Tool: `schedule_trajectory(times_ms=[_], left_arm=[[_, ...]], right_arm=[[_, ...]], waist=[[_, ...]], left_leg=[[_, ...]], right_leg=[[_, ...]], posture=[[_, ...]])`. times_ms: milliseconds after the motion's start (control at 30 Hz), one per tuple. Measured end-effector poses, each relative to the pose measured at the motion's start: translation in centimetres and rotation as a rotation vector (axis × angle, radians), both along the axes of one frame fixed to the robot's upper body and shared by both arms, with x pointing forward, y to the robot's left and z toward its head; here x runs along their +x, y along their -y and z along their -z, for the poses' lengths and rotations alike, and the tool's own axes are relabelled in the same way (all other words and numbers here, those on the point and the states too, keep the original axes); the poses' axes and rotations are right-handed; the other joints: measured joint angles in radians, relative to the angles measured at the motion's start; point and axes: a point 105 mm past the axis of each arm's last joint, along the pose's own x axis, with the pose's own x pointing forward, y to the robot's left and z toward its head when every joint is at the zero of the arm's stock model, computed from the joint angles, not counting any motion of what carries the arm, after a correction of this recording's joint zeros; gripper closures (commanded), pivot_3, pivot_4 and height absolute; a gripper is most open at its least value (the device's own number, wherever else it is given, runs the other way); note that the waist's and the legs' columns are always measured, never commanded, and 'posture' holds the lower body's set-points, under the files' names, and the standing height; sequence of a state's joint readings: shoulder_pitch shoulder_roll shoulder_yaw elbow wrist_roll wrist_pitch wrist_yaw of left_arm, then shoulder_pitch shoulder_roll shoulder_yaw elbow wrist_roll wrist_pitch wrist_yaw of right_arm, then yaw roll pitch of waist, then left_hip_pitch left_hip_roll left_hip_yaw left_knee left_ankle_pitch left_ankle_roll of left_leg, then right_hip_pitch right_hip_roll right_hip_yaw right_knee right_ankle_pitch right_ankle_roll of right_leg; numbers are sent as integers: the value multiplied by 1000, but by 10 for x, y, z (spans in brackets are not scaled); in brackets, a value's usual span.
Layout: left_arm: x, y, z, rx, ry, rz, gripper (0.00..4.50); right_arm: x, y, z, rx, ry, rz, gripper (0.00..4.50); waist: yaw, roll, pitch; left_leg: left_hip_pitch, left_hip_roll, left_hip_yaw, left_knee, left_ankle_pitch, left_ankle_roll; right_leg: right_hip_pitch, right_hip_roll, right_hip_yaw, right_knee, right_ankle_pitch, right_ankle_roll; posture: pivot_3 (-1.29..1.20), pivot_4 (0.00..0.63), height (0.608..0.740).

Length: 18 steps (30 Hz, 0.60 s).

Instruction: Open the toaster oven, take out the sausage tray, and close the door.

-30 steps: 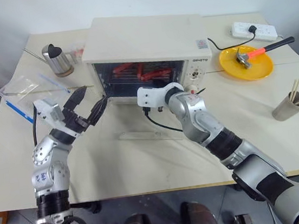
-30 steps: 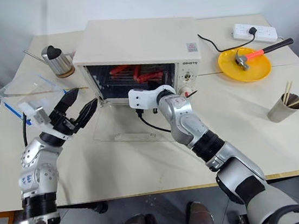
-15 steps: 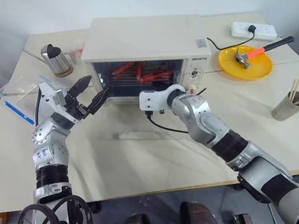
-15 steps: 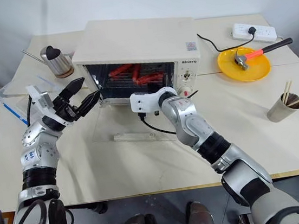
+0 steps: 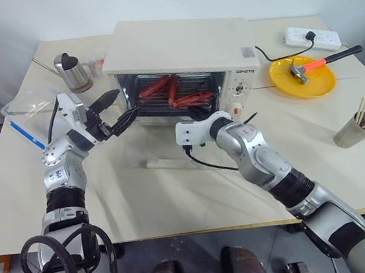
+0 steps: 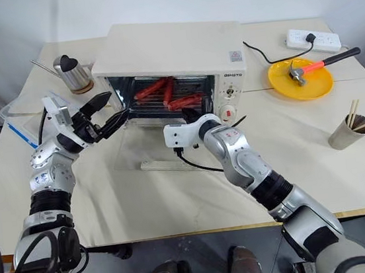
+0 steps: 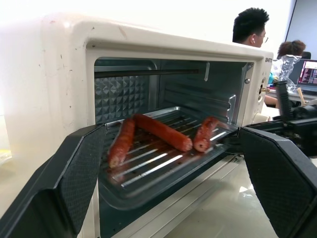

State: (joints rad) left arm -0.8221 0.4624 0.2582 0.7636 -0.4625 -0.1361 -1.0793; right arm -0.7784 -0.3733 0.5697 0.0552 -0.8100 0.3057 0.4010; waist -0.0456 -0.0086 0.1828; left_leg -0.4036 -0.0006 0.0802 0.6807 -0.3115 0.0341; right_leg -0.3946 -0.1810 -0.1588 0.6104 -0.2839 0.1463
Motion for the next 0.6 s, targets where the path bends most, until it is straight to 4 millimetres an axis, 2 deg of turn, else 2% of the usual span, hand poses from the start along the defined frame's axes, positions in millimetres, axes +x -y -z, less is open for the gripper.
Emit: schedule_trajectory(times_ms=[100, 267, 600], left_arm=[[0, 0, 0, 3, 4, -1, 0], [3, 2, 0, 6, -3, 1, 0], [4, 1, -1, 10, -1, -4, 0]], right_arm=[[0, 0, 0, -13, 6, 10, 4482], [8, 4, -9, -3, 24, 106, 3232], [20, 8, -7, 26, 0, 176, 3232]], waist=[[1, 0, 0], [3, 0, 0], [2, 0, 0]], left_leg=[[0, 0, 0, 0, 0, 0], [0, 0, 0, 1, 0, 0], [0, 0, 0, 1, 1, 0]], right_leg=[[0, 0, 0, 0, 0, 0], [0, 0, 0, 0, 0, 0], [0, 0, 0, 1, 0, 0]], posture=[[0, 150, 740], [0, 150, 740], [0, 150, 740]])
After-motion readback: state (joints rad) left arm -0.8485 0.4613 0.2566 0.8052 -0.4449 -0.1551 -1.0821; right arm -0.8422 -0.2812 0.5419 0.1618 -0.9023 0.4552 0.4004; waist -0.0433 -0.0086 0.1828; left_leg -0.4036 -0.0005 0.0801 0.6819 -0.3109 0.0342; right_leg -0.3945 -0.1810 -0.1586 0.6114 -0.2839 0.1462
